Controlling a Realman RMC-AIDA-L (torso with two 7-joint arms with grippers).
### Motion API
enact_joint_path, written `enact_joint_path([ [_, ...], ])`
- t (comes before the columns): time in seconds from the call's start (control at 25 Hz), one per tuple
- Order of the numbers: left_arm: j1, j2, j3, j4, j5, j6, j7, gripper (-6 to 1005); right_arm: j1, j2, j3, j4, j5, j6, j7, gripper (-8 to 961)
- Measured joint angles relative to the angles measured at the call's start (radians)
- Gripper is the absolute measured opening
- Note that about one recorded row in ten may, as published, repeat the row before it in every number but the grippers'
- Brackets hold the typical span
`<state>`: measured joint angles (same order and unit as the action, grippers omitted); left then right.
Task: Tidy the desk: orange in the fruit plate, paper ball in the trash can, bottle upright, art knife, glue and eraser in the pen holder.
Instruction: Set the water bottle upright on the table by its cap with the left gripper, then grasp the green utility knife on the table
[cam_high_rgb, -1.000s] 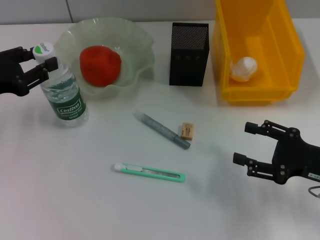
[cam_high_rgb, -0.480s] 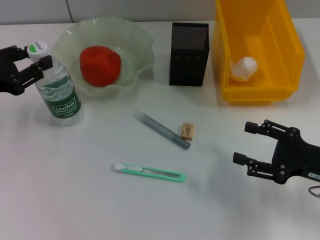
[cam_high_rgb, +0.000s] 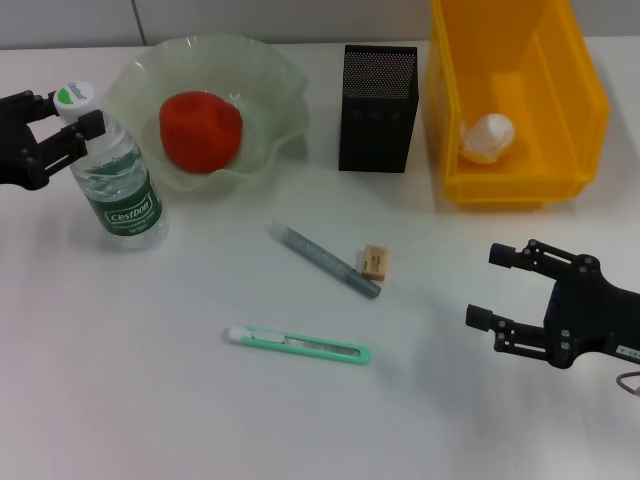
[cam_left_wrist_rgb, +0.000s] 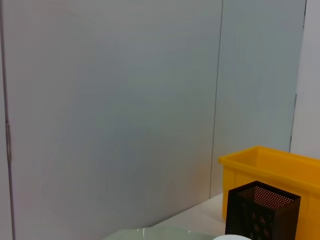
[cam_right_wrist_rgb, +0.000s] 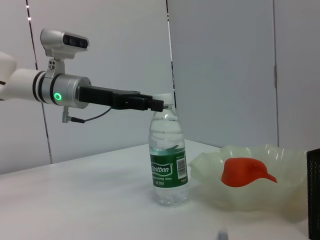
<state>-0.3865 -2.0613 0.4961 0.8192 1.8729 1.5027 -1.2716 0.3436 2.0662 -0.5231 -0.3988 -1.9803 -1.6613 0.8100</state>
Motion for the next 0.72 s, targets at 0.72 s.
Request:
enact_joint_path([
  [0.72, 0.010, -0.002, -0.010, -0.002, -0.042, 0.012, 0.001, 766, 0.000, 0.000, 0.000, 0.000, -0.003, -0.002, 0.000, 787],
])
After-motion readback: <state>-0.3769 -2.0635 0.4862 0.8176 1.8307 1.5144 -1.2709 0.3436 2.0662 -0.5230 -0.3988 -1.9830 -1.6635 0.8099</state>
